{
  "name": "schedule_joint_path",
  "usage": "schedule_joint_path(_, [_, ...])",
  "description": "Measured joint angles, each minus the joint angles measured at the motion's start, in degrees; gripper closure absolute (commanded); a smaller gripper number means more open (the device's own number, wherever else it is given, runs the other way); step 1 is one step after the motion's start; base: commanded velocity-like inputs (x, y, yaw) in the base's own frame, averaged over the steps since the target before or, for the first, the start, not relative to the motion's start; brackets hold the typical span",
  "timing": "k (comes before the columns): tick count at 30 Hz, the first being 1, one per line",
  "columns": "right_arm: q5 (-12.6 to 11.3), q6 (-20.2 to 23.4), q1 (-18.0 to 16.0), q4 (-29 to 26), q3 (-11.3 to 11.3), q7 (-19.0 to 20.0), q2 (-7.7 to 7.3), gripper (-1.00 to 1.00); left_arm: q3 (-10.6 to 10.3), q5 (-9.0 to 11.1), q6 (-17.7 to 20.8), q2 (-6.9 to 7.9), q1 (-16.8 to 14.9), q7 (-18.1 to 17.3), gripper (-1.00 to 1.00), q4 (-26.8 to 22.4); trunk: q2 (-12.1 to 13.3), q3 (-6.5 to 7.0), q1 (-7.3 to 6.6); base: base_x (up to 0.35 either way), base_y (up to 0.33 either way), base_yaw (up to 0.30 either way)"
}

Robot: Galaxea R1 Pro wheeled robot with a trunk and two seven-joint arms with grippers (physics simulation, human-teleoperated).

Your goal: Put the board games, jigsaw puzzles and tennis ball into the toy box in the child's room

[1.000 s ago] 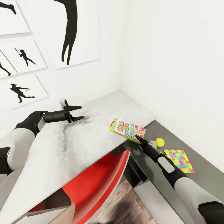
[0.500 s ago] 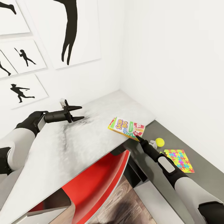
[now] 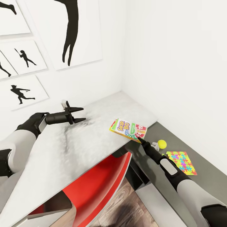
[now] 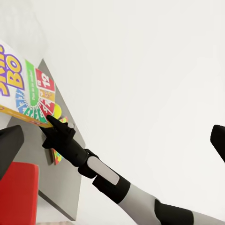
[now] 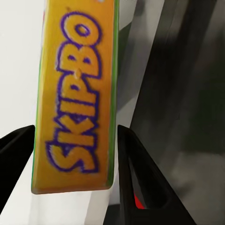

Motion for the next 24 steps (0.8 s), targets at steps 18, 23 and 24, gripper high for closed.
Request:
schedule_joint_path(18, [-0.08, 0.13, 0.03, -0.4, 0.01, 0.44, 0.01, 1.0, 0.0, 0.0, 0.0, -0.21, 0.01, 0.0, -1.0, -0.01, 0.0, 0.0, 0.0, 0.0, 0.0, 0.0])
schedule_joint_path(23, [-0.07, 0.23, 0.03, -0.57, -0.06, 0.38, 0.07, 1.0, 0.0, 0.0, 0.0, -0.21, -0.01, 0.0, -1.0, 0.0, 0.0, 0.0, 0.0, 0.0, 0.0, 0.0])
schedule_joint_path(24, [-0.07, 0.23, 0.03, -0.58, -0.07, 0.37, 0.08, 1.0, 0.0, 0.0, 0.0, -0.21, 0.0, 0.0, -1.0, 0.0, 0.0, 0.0, 0.0, 0.0, 0.0, 0.0])
